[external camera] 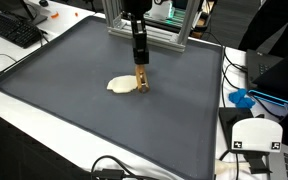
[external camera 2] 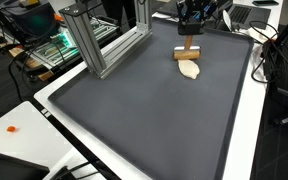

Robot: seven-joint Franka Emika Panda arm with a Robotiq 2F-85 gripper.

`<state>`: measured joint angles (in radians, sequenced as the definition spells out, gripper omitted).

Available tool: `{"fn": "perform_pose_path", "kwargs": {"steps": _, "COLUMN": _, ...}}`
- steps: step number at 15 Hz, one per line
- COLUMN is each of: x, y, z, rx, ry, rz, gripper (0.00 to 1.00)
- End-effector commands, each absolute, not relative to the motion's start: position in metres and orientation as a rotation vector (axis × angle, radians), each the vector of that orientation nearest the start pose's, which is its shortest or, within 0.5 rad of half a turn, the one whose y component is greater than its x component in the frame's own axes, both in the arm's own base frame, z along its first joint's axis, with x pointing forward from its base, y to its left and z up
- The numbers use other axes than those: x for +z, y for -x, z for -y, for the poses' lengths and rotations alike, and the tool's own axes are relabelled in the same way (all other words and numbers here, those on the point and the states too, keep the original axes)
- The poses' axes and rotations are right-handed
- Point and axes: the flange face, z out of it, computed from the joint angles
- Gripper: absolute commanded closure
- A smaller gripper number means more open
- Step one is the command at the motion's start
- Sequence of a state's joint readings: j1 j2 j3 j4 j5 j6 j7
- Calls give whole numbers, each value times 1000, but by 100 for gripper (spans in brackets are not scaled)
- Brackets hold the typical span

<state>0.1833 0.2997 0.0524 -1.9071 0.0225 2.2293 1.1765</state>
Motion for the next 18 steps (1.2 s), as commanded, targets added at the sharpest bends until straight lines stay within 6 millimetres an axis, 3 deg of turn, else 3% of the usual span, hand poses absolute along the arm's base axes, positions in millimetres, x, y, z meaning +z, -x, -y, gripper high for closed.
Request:
{"fn": "perform_pose_path", "kwargs": {"steps": 1, "x": 346, "y": -599, "z": -143, "rx": 80, "ry": 2802, "rz": -1358, "gripper": 78}}
{"fn": "perform_pose_path", "kwargs": {"steps": 8, "x": 381, "y": -593, "z": -141, "rx": 52, "ry": 2885, "rz": -1170, "gripper": 78}}
{"fn": "perform_pose_path", "kwargs": {"steps": 18, "x": 472, "y": -553, "z": -136, "rx": -40, "ry": 3029, "rz": -663, "gripper": 78}}
